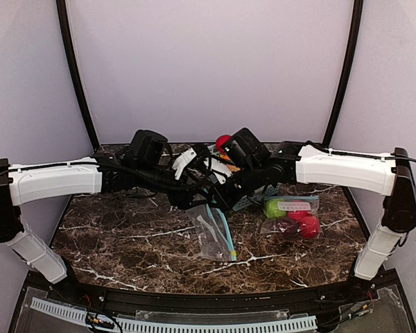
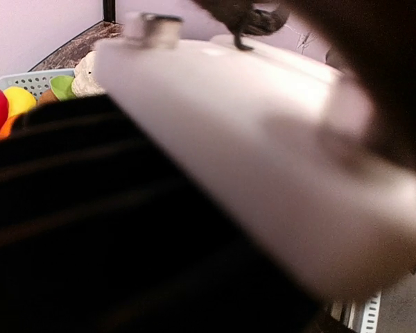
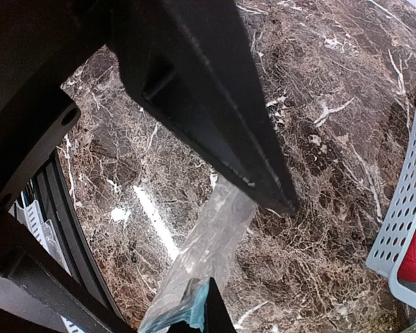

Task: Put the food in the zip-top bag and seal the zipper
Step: Pass from the right arm to the left

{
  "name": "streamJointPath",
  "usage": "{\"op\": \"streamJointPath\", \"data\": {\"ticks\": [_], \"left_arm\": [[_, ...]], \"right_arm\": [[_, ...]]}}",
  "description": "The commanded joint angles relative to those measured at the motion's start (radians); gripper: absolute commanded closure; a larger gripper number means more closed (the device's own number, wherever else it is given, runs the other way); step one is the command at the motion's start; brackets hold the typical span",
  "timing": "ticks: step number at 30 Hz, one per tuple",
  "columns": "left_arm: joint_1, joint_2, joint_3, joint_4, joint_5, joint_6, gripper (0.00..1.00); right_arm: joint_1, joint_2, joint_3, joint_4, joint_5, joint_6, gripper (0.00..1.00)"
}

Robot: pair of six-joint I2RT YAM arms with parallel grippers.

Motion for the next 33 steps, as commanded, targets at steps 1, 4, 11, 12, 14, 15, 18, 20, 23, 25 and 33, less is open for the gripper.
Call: {"op": "streamJointPath", "data": {"ticks": [1, 4, 11, 12, 14, 15, 18, 20, 23, 25, 33], "left_arm": [[-0.006, 0.005, 0.002, -0.007, 0.006, 0.036, 0.4], [-0.006, 0.005, -0.002, -0.003, 0.023, 0.041, 0.5], [-0.006, -0.013, -0.032, 0.003, 0.062, 0.058, 0.71], [-0.006, -0.017, -0.035, 0.002, 0.065, 0.06, 0.72], [-0.006, -0.023, -0.047, 0.003, 0.072, 0.068, 0.78], [-0.006, -0.025, -0.049, 0.003, 0.08, 0.069, 0.83], [-0.006, -0.039, -0.056, 0.009, 0.098, 0.077, 0.94], [-0.006, -0.051, -0.065, 0.021, 0.104, 0.078, 0.98], [-0.006, -0.06, -0.074, 0.036, 0.125, 0.075, 0.99], [-0.006, -0.062, -0.077, 0.043, 0.135, 0.067, 0.99], [-0.005, -0.091, -0.073, 0.017, -0.127, -0.009, 0.99]], "right_arm": [[0.009, -0.038, 0.027, 0.014, -0.032, -0.022, 1.0], [0.009, -0.036, 0.025, 0.012, -0.036, -0.02, 1.0], [0.007, -0.05, 0.023, 0.016, -0.046, -0.016, 1.0], [0.007, -0.054, 0.022, 0.018, -0.05, -0.017, 1.0], [0.006, -0.057, 0.021, 0.02, -0.057, -0.017, 1.0], [0.005, -0.058, 0.02, 0.02, -0.061, -0.017, 1.0], [-0.002, -0.062, 0.014, 0.027, -0.072, -0.014, 1.0], [-0.005, -0.062, 0.011, 0.028, -0.078, -0.014, 1.0], [-0.004, -0.064, 0.009, 0.029, -0.089, -0.016, 1.0], [-0.005, -0.064, 0.009, 0.03, -0.083, -0.017, 1.0], [-0.01, -0.13, -0.017, 0.031, -0.019, -0.008, 0.33]]}}
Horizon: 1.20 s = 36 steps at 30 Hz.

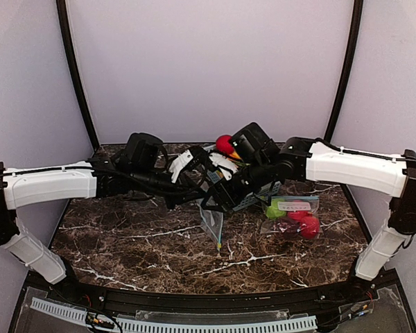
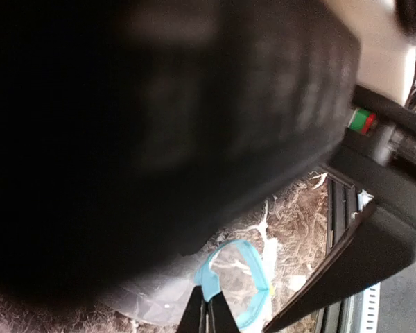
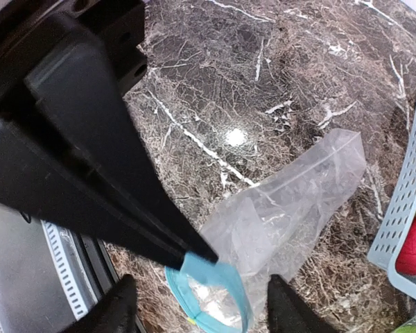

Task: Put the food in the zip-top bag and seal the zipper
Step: Pass from the right arm to the left, then pick up the fake fruit from the bin.

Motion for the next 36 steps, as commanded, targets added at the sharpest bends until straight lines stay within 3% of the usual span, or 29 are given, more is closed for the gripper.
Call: {"op": "streamJointPath", "data": {"ticks": [1, 4, 12, 21, 29, 36], "left_arm": [[-0.002, -0.055, -0.015, -0.031, -0.207, -0.038, 0.99], [0.013, -0.08, -0.014, -0.056, -0.258, -0.057, 0.99], [0.123, -0.097, -0.042, -0.081, -0.24, -0.161, 0.99], [0.186, -0.065, -0.061, -0.055, -0.141, -0.253, 0.99], [0.188, -0.073, -0.069, -0.055, -0.142, -0.261, 0.99], [0.189, -0.058, -0.066, -0.054, -0.121, -0.269, 0.99]], "right_arm": [[-0.003, -0.102, -0.019, 0.055, 0.042, 0.001, 0.28], [-0.022, -0.153, -0.047, 0.051, 0.101, 0.025, 0.18], [-0.173, -0.2, -0.109, 0.054, 0.235, 0.13, 0.11], [-0.304, 0.025, -0.042, 0.036, 0.24, 0.155, 0.27], [-0.324, 0.191, 0.038, 0.017, 0.292, 0.147, 0.31], [-0.334, 0.243, 0.076, 0.084, 0.263, 0.166, 0.14]]}}
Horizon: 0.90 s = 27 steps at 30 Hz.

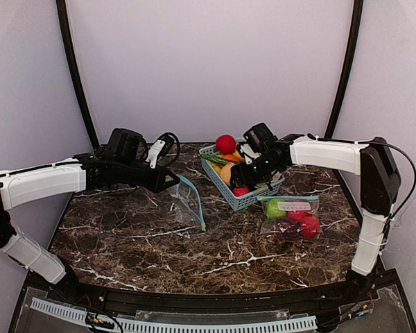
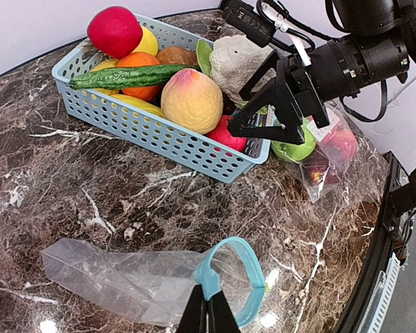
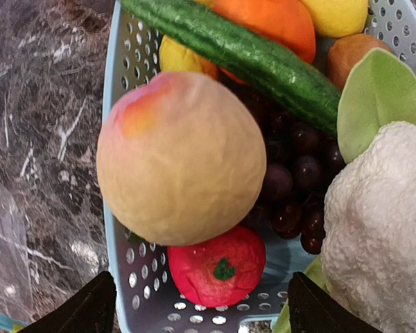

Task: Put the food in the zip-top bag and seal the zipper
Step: Pick up the fake fruit from the bin.

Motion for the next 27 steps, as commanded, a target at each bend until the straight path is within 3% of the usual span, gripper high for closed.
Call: {"op": "streamJointPath", "data": {"ticks": [1, 4, 17, 19, 23, 27], "left_arm": [[0.005, 0.005, -0.015, -0.006, 0.027, -0.014, 0.99], [0.006, 0.009, -0.014, -0.005, 0.032, -0.015, 0.99], [0.005, 0.022, -0.014, -0.001, 0.047, -0.025, 0.99], [0.006, 0.026, -0.014, -0.002, 0.046, -0.026, 0.99], [0.005, 0.033, -0.016, 0.002, 0.043, -0.029, 0.99], [0.005, 0.043, -0.016, 0.018, 0.052, -0.051, 0.99]], "right_arm": [[-0.009, 0.018, 0.037, 0.08, 0.001, 0.02, 0.11], [-0.011, 0.038, 0.065, 0.102, 0.021, 0.024, 0.07], [-0.012, 0.212, 0.219, 0.094, 0.018, 0.028, 0.08], [-0.012, 0.225, 0.226, 0.093, 0.012, 0.032, 0.14], [-0.011, 0.206, 0.221, 0.094, 0.016, 0.04, 0.34], [-0.012, 0.143, 0.201, 0.097, 0.038, 0.031, 0.42]]}}
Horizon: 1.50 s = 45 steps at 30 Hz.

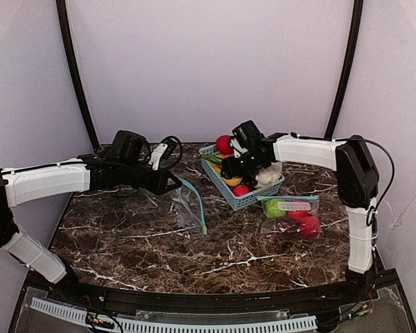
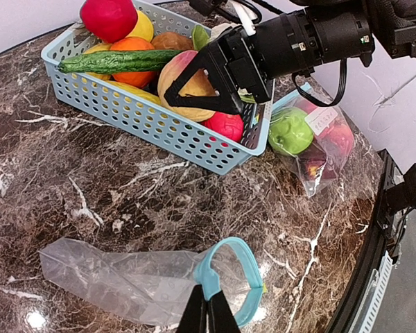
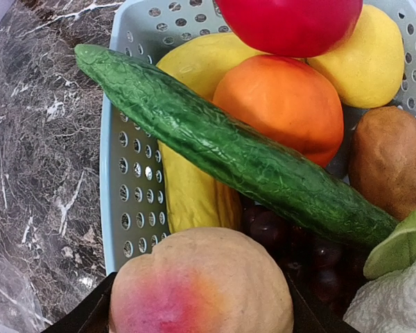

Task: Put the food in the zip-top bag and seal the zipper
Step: Pick up the fake fruit from the bin, then place the fake fruit in the zipper food storage bag.

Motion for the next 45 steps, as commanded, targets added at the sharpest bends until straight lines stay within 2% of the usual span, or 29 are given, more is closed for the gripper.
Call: {"op": "streamJointPath", "data": {"ticks": [1, 7, 12, 16, 20, 27, 34, 45], "left_arm": [[0.005, 0.012, -0.016, 0.032, 0.026, -0.037, 0.99], [0.005, 0.027, -0.005, 0.128, 0.093, -0.189, 0.99], [0.004, 0.059, -0.013, 0.319, 0.159, -0.385, 0.99], [0.0, 0.09, -0.027, 0.438, 0.162, -0.481, 0.99], [-0.004, 0.129, -0.058, 0.524, 0.172, -0.548, 0.99], [-0.002, 0.175, -0.103, 0.528, 0.196, -0.514, 0.99], [-0.002, 0.204, -0.127, 0.507, 0.217, -0.473, 0.99], [-0.002, 0.216, -0.14, 0.514, 0.243, -0.455, 0.99]], "right_arm": [[-0.005, -0.088, -0.011, 0.008, 0.026, -0.008, 0.44], [-0.005, -0.302, -0.123, 0.011, -0.011, -0.042, 0.46], [-0.003, -0.529, -0.259, 0.03, -0.101, -0.057, 0.46], [-0.002, -0.671, -0.365, 0.086, -0.275, -0.055, 0.47], [0.037, -0.736, -0.456, 0.191, -0.453, -0.029, 0.48], [0.143, -0.652, -0.523, 0.356, -0.483, 0.032, 0.5], [0.181, -0.529, -0.561, 0.552, -0.473, 0.154, 0.51], [0.201, -0.4, -0.572, 0.566, -0.362, 0.219, 0.54]]}}
